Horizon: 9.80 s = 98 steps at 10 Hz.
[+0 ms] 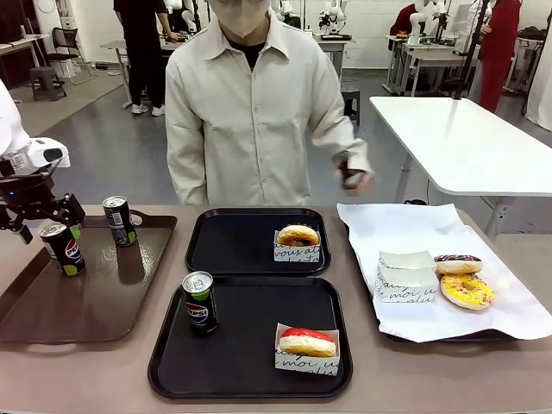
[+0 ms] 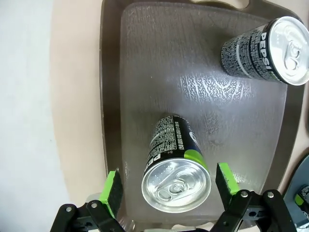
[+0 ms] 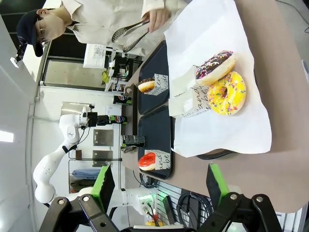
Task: Set up donuts and drinks on trays.
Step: Pick up one Pepsi coke from the Handle tray and place it on the Flat Tray without a Pepsi coke.
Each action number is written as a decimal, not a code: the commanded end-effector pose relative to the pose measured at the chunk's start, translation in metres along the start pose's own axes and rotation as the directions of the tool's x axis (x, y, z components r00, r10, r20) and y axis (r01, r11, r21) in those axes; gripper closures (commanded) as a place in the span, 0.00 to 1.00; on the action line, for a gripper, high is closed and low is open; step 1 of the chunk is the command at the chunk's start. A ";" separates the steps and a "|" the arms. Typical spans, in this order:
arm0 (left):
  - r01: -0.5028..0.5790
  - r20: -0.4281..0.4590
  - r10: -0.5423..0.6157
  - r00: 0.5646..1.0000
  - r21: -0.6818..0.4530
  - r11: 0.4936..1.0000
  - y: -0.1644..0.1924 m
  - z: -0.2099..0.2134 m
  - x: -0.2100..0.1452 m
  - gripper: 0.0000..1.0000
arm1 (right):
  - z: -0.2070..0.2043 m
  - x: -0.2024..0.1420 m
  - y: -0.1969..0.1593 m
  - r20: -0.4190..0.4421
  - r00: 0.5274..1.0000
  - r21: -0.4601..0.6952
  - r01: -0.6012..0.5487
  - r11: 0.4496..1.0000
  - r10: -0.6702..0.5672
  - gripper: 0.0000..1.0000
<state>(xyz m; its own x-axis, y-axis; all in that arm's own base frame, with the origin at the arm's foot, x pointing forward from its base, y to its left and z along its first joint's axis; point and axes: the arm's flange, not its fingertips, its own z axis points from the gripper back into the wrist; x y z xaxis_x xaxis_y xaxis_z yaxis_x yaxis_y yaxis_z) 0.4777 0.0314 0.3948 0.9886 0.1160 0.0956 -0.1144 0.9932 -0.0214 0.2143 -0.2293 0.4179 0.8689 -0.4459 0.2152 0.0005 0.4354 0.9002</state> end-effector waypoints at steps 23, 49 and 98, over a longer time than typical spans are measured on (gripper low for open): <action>0.159 -0.126 -0.162 0.979 -0.030 0.987 -0.051 0.156 -0.083 1.00 | 0.000 0.000 -0.001 0.002 1.000 0.016 -0.012 1.000 0.012 0.00; 0.530 -0.107 -0.531 0.841 -0.038 0.847 -0.156 0.129 -0.127 0.42 | 0.000 0.000 -0.001 0.002 1.000 0.016 -0.012 1.000 0.012 0.00; 0.575 0.093 -0.567 0.818 -0.134 0.807 -0.187 0.102 -0.126 0.00 | 0.000 0.000 -0.001 0.002 1.000 0.016 -0.012 1.000 0.012 0.00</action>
<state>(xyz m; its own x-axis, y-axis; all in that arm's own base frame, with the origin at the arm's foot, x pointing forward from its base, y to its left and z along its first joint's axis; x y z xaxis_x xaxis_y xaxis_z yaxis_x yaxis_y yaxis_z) 0.3684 -0.1784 0.4941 0.8679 -0.4676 0.1680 0.4804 0.8759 -0.0440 0.2144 -0.2292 0.4177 0.8696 -0.4447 0.2146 0.0001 0.4347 0.9006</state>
